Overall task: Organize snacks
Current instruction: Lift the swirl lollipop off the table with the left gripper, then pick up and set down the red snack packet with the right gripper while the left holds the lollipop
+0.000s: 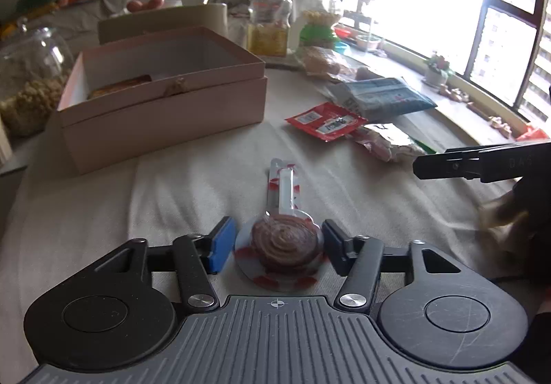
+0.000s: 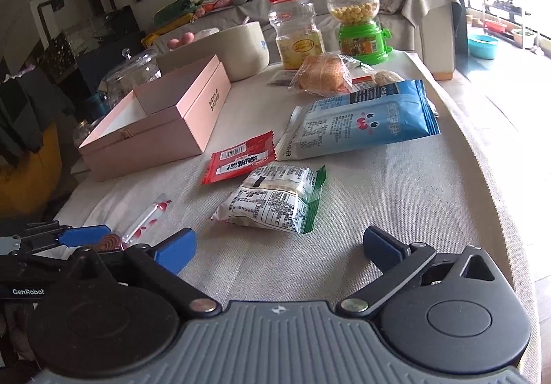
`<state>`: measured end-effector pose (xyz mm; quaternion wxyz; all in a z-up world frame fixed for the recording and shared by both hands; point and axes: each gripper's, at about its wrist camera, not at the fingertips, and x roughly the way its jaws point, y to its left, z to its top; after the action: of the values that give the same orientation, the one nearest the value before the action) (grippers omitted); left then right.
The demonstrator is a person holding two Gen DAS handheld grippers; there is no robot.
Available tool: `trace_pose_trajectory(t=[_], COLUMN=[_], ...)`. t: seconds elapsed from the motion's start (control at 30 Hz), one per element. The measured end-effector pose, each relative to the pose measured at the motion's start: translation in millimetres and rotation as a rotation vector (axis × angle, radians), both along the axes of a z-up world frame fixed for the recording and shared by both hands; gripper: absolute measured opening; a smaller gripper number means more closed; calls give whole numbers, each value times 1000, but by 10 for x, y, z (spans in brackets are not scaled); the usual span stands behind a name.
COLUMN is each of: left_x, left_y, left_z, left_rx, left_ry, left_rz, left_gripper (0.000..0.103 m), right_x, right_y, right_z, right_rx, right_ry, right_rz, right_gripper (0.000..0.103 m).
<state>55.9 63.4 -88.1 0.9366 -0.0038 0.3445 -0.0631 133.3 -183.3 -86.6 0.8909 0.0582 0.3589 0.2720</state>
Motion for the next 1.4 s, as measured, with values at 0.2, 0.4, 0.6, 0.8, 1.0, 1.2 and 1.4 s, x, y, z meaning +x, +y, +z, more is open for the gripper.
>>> trace_pose_trajectory(t=[0.2, 0.4, 0.6, 0.8, 1.0, 1.2, 1.4], left_x=[-56, -66, -94, -120, -110, -21, 76], left_y=[45, -4, 18, 61, 40, 7, -74], left_z=[-10, -28, -42, -51, -29, 79, 141], left_rx=[-32, -7, -20, -46, -27, 5, 37], left_ry=[-23, -31, -39, -46, -24, 70, 143], left_rz=[20, 31, 28, 29, 18, 9, 29], left_gripper=[60, 61, 61, 61, 61, 61, 61], right_x=[-103, 281, 898, 601, 262, 158, 363], right_y=[178, 664, 1075, 1094, 970, 912, 1186], right_z=[248, 391, 220, 272, 399, 430, 466], right_rx=[-118, -134, -217, -281, -268, -221, -188], right_ry=[-119, -149, -5, -38, -12, 14, 50], right_rz=[68, 126, 137, 186, 226, 183, 102], right_gripper=[95, 95, 95, 52, 20, 71, 89])
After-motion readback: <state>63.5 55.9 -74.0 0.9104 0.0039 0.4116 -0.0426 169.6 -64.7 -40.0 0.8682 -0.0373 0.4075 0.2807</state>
